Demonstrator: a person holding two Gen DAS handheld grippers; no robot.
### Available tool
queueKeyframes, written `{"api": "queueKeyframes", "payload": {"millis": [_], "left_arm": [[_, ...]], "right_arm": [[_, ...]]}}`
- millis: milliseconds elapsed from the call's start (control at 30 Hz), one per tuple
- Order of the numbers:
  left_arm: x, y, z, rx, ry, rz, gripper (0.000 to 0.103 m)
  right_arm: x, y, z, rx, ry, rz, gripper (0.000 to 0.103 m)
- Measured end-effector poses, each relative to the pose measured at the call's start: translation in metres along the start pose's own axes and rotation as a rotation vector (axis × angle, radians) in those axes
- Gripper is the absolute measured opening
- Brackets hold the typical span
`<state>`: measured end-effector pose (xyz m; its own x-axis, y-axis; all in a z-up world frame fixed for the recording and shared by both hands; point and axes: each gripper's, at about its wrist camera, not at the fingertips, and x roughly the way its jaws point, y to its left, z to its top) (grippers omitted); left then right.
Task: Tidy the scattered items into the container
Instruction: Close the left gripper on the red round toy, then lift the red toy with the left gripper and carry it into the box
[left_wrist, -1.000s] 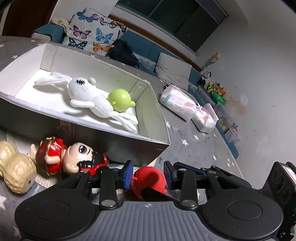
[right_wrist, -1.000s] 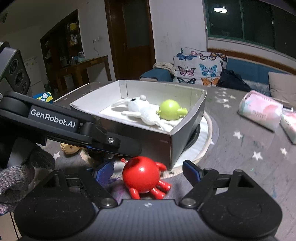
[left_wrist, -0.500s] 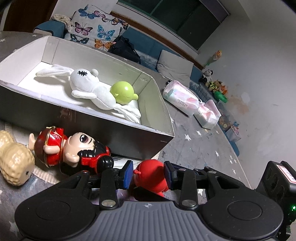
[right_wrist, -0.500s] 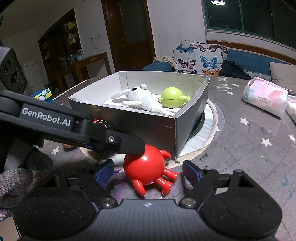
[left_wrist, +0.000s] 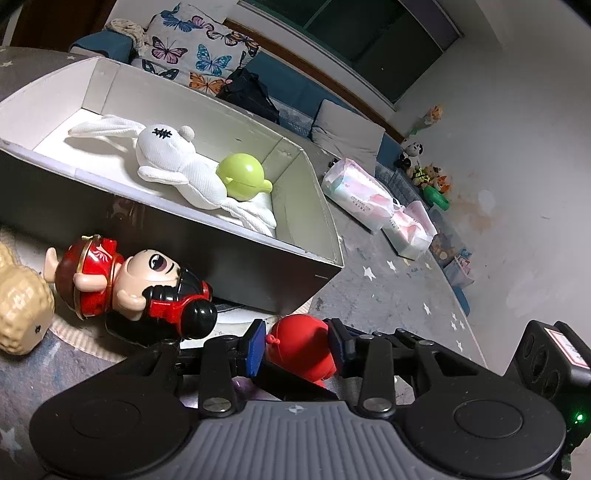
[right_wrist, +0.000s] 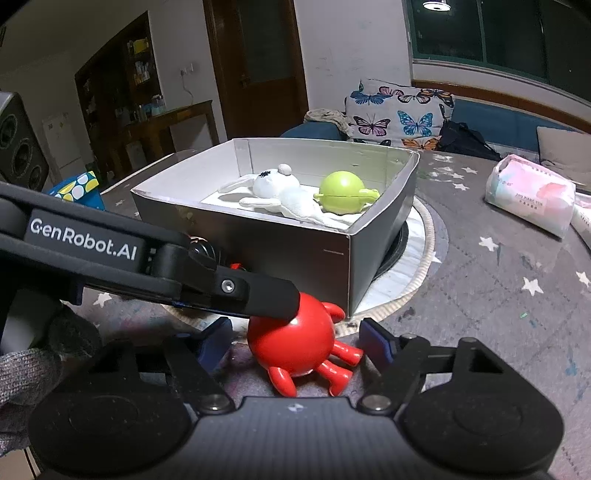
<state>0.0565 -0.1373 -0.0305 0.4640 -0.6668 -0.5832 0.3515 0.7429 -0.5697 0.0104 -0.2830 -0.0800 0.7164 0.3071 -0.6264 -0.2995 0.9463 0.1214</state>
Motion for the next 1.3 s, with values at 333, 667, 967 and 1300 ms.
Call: {"api": "queueKeyframes", "payload": {"millis": [333,667,967,1300], "left_arm": [[0.0,-0.002,-0.003,0.008,0.004,-0.016,0.04],[0.0,0.002,-0.004,-0.018,0.01,-0.029,0.041],[-0.006,0.0,-0.005,-0.016,0.022,-0.044,0.039],[-0.029,-0.02,0.008,0.013,-0.067,-0.078,0.039]], "right_arm": [[0.0,-0.006,-0.002,0.006,0.011,0.0,0.069],[0.0,-0.009,-0.005,0.042,0.014,0.007,0.068],[-0.006,-0.005,-0.009,0.041,-0.001,-0.008,0.068],[-0.032,0.005,0.012,-0.018,-0.086,-0.039,0.068]]}}
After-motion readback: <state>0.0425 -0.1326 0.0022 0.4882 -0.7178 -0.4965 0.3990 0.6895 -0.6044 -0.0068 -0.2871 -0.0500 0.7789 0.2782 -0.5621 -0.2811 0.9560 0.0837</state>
